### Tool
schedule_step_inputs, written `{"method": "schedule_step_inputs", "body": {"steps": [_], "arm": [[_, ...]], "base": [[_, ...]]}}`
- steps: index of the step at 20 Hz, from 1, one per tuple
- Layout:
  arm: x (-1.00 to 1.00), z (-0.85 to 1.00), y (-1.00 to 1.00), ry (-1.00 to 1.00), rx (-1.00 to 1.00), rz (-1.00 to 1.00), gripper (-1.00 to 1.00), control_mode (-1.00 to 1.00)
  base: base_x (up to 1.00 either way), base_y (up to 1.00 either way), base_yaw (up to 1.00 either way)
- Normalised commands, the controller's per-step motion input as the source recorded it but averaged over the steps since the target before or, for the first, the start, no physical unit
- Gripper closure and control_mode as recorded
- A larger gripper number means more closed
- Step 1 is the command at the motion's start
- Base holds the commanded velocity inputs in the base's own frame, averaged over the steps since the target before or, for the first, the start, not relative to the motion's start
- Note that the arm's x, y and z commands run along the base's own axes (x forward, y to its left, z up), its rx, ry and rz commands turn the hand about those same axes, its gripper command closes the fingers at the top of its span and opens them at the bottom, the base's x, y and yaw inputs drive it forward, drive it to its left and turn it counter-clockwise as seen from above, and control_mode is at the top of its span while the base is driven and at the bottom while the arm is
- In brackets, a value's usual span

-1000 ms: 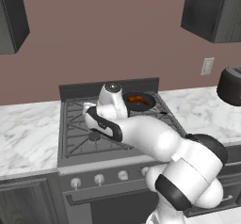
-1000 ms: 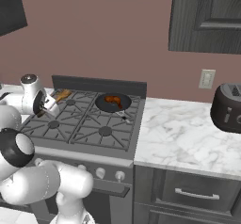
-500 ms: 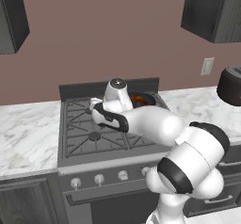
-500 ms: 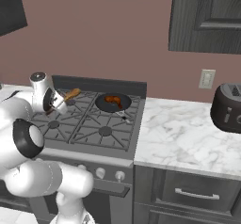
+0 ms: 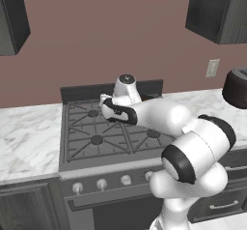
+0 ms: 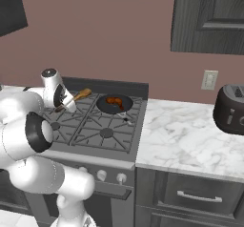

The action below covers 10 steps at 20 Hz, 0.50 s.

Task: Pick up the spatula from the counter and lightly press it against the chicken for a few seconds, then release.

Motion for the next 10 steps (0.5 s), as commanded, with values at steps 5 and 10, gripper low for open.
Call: {"method": "schedule_step_inputs", "body": {"steps": [5,10], "arm": [[0.21,0.02,-0.21,0.04,0.04,-0.03,1.0,-1.0],[0.19,0.0,-0.19,0.0,0.01,-0.03,1.0,-1.0]], "base": [[0.0,0.0,0.0],[0.0,0.0,0.0]]}}
